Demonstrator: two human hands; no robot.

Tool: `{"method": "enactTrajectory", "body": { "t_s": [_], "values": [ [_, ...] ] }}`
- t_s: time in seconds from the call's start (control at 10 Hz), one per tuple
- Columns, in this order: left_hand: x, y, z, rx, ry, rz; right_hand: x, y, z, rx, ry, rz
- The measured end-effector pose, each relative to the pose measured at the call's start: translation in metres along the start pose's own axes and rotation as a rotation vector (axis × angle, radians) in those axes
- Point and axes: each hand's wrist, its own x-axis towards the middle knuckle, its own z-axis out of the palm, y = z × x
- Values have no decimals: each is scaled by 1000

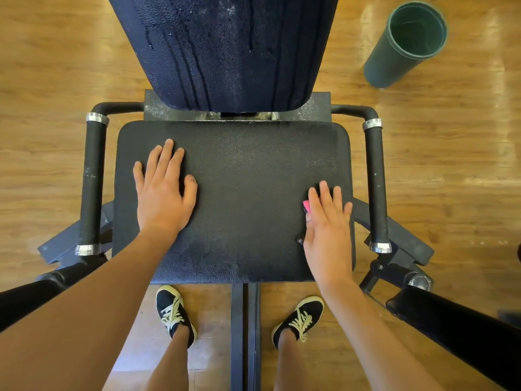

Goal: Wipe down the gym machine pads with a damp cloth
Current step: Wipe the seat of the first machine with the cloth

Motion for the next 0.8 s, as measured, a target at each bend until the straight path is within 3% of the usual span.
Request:
{"method": "enactTrajectory", "body": {
  "t_s": [0.4,0.8],
  "values": [
    [0,-1,0,-7,4,4,28,-3,0,14,42,12],
    [-2,0,4,-3,13,2,-56,8,6,35,9,21]
  ]
}}
